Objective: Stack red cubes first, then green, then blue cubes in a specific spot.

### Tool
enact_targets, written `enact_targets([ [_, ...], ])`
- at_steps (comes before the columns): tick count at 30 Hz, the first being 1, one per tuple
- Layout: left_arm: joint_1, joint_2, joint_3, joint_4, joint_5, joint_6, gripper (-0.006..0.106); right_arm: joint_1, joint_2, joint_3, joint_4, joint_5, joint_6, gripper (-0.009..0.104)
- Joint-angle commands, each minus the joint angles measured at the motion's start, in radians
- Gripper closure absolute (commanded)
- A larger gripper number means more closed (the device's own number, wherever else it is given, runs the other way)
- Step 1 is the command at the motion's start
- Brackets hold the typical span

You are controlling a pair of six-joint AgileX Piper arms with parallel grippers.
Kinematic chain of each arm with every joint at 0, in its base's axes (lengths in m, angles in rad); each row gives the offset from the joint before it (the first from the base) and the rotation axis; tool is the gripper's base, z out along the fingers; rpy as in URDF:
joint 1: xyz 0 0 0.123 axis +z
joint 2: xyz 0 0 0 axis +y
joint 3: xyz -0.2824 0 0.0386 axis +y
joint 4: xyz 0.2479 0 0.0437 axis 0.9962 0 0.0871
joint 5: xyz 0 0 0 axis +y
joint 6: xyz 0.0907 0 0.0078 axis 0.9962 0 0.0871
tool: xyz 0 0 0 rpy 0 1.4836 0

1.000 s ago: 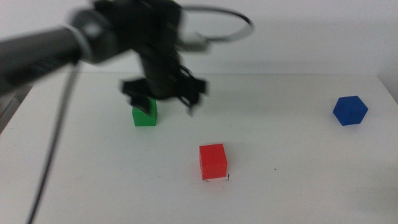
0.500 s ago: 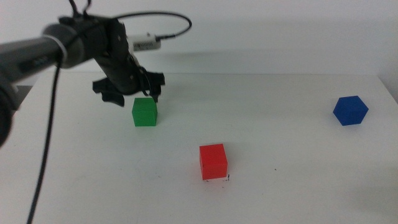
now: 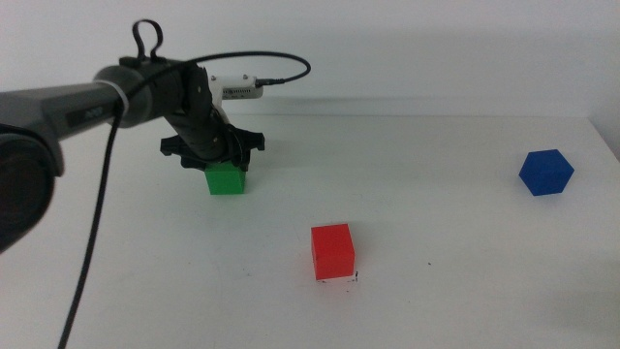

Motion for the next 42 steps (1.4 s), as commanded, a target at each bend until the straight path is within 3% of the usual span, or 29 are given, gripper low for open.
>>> enact_targets([
  [1, -0.019, -0.08, 0.006, -0.019, 0.033, -0.006, 0.085, -0.008, -0.004, 0.004, -0.006, -0.011, -0.006, 0.002],
  [3, -0.072, -0.16, 0.066, 0.009, 0.034, -0.079, 0.09, -0.008, -0.004, 0.004, -0.006, -0.011, -0.006, 0.002],
  [8, -0.356, -0.387, 0.259, 0.322, 0.038, -0.626, 0.09, -0.008, -0.004, 0.004, -0.006, -0.011, -0.006, 0.002],
  [12, -0.515, -0.392, 0.248, 0.415, 0.132, -0.822, 0.09, -0.008, -0.004, 0.004, -0.006, -0.011, -0.006, 0.002],
  [15, -0.565, -0.366, 0.246, 0.42, 0.125, -0.866, 0.09, -0.008, -0.004, 0.004, -0.006, -0.011, -0.006, 0.002],
  [42, -0.554, -0.245, 0.246, 0.411, 0.071, -0.875, 0.088, -0.008, -0.004, 0.004, -0.006, -0.011, -0.006, 0.002],
])
